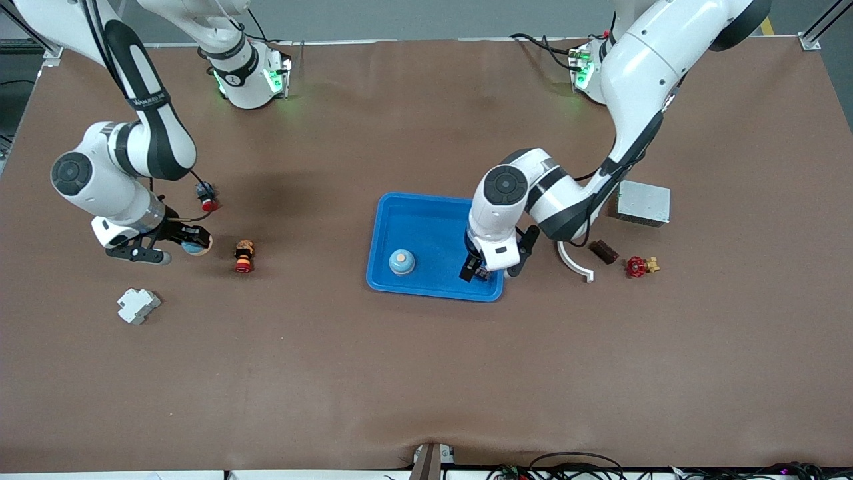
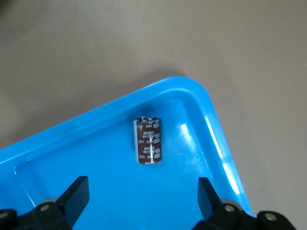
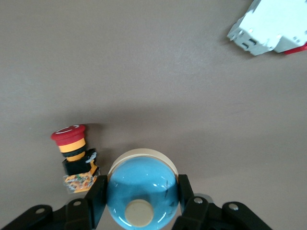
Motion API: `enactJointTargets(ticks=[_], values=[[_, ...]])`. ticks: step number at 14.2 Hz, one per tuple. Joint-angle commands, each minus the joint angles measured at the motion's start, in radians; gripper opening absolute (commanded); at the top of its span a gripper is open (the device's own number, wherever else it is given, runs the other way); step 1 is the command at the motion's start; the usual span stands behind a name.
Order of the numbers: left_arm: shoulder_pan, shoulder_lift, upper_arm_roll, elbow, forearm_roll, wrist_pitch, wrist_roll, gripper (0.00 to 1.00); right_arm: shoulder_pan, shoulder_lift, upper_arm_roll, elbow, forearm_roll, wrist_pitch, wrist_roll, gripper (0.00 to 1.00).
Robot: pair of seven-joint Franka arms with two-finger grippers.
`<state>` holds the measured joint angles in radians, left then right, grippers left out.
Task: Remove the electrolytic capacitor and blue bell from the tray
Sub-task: 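Grasp the second capacitor in the tray with the left gripper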
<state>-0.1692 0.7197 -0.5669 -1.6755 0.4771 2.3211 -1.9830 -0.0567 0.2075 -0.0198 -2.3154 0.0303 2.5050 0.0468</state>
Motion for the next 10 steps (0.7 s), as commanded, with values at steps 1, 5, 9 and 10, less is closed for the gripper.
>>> enactJointTargets(ticks=[1,5,9,10], values=[[-0.024,0.04,0.021,0.026,0.031,0.001,-0.022,0.96,-0.02,0.041,0.017,0.001,0.008,0.037,-0.016,0.0],[-0.085,0.056,0.093,0.028,0.046,0.011,-0.023,0.89,-0.026,0.104,0.017,0.002,0.008,0.11,-0.018,0.0],[-0.085,0.061,0.101,0.034,0.052,0.026,-0.022,0.87,-0.038,0.136,0.018,0.002,0.008,0.15,-0.024,0.0],[-0.087,0.069,0.105,0.034,0.054,0.035,-0.022,0.86,-0.04,0.144,0.018,0.002,0.008,0.15,-0.024,0.0]])
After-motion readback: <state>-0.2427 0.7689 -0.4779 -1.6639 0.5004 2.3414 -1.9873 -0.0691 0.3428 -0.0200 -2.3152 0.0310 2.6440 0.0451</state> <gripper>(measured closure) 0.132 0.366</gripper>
